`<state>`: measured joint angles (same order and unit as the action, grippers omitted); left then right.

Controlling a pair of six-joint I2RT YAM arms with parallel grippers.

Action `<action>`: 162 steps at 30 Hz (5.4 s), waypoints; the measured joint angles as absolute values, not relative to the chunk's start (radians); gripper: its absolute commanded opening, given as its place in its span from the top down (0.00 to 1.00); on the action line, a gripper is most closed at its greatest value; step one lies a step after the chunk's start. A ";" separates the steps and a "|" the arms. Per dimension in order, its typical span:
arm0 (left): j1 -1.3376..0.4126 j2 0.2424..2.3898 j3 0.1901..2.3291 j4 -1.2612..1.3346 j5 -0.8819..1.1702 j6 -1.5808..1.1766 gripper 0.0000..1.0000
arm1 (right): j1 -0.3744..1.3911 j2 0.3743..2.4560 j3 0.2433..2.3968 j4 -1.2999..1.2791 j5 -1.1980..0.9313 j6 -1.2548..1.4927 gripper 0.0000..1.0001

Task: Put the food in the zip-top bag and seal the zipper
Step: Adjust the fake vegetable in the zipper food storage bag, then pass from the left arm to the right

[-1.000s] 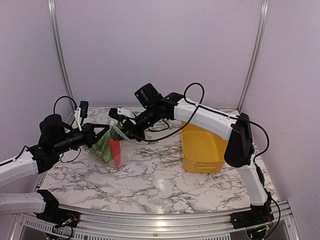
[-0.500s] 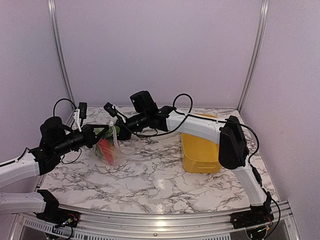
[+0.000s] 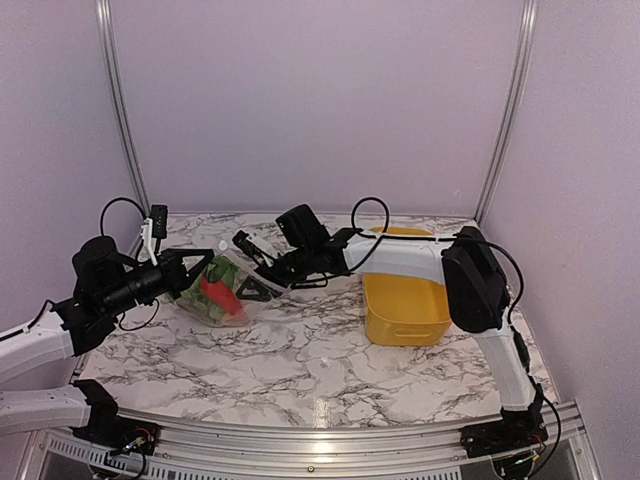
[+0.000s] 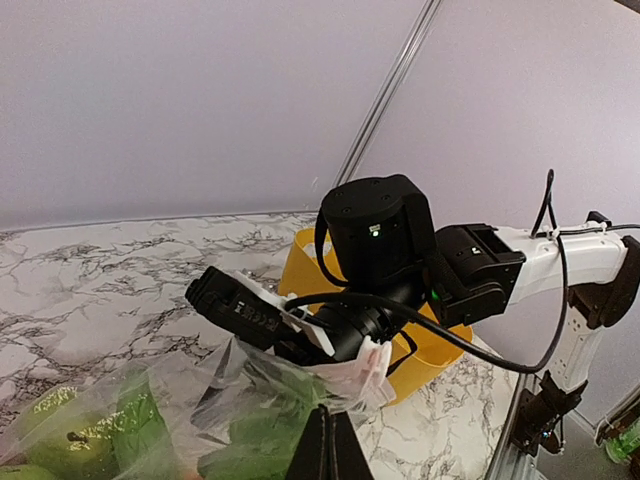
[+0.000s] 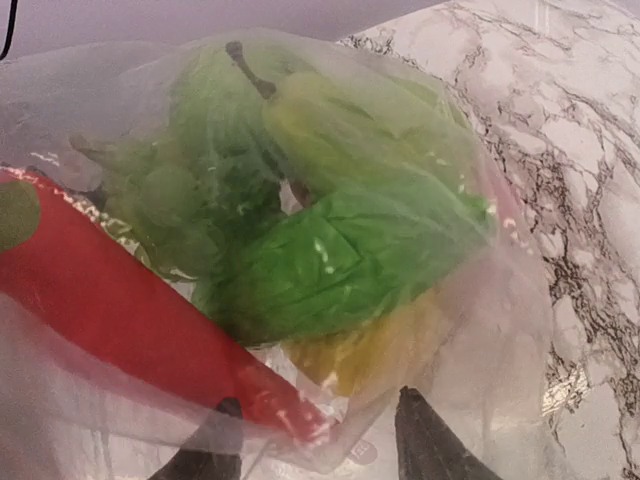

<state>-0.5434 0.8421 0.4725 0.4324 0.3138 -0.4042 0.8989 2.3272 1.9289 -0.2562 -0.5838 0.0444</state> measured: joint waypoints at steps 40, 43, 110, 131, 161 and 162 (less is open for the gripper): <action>-0.549 0.908 0.458 0.603 0.371 -0.490 1.00 | 1.044 2.058 2.015 -0.757 -0.310 -0.612 1.00; -0.549 0.902 0.458 0.602 0.358 -0.489 1.00 | 1.043 2.043 2.015 -0.811 -0.281 -0.660 1.00; -0.556 0.869 0.501 0.493 0.384 -0.478 1.00 | 1.045 2.091 2.246 -0.655 -0.397 -0.529 0.77; -0.563 0.870 0.512 0.472 0.364 -0.462 1.00 | 1.058 2.109 2.275 -0.675 -0.325 -0.531 0.79; -0.565 0.845 0.515 0.439 0.356 -0.427 0.76 | 1.096 2.109 2.263 -0.674 -0.236 -0.570 0.96; -0.565 0.846 0.515 0.436 0.358 -0.418 0.76 | 1.096 2.109 2.261 -0.675 -0.242 -0.573 0.96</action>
<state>-0.5648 0.8459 0.5152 0.4362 0.3580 -0.4183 1.0958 2.1094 2.2612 -0.6746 -0.2420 -0.5728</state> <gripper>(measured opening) 0.233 0.067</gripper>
